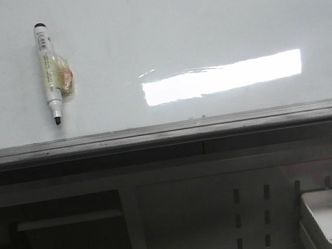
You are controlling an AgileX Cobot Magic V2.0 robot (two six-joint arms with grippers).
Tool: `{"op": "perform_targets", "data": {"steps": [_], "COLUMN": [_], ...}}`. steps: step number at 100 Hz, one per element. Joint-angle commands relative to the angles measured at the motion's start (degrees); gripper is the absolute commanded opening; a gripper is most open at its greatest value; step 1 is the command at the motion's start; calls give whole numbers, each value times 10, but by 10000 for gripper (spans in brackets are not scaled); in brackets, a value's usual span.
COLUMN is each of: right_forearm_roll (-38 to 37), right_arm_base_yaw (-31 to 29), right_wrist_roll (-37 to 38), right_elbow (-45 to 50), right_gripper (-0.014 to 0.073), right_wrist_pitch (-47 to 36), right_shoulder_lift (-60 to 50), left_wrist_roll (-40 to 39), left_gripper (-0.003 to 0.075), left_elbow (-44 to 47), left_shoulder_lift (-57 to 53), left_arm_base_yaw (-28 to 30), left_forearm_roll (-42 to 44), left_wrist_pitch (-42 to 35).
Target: Write number 4 on whiteboard
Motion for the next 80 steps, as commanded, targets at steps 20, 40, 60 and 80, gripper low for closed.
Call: {"op": "perform_targets", "data": {"steps": [20,40,60,80], "right_forearm_roll": [2,-4,-4,-4], "right_arm_base_yaw": [-3,-3,-3,-3], "right_wrist_roll": [-2,-2,-2,-7], "right_elbow": [11,11,11,11], "right_gripper": [-64,-64,-64,-64], "right_wrist_pitch": [-16,-47,-192,-292], "right_shoulder_lift": [-9,-9,-9,-9], "left_wrist_roll": [-2,-2,-3,-8], "left_gripper": [-20,-20,-20,-20], "left_elbow": [20,20,18,15], "left_shoulder_lift": [-15,-15,-15,-15], "left_arm_base_yaw": [2,2,2,2], "left_forearm_roll": [10,19,23,-16], "left_wrist_pitch": [-47,-77,-159,-148]}}
